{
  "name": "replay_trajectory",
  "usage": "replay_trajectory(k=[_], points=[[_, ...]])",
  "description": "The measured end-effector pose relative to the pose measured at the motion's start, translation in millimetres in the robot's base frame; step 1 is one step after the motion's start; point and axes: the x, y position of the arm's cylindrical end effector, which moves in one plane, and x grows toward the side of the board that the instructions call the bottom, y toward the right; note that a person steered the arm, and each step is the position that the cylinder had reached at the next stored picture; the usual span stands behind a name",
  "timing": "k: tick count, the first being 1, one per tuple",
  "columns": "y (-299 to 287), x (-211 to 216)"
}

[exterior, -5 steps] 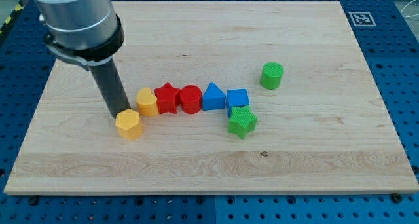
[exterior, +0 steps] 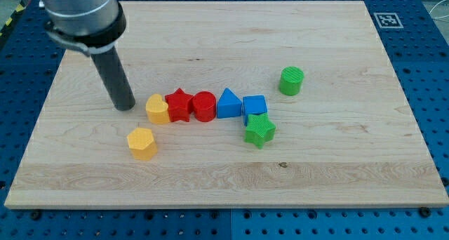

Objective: Point your arm towards the yellow heart

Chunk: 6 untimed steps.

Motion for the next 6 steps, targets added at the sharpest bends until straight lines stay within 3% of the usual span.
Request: replay_trajectory(k=[1,6], points=[[2.3,-22.5],[25.8,-22.0]])
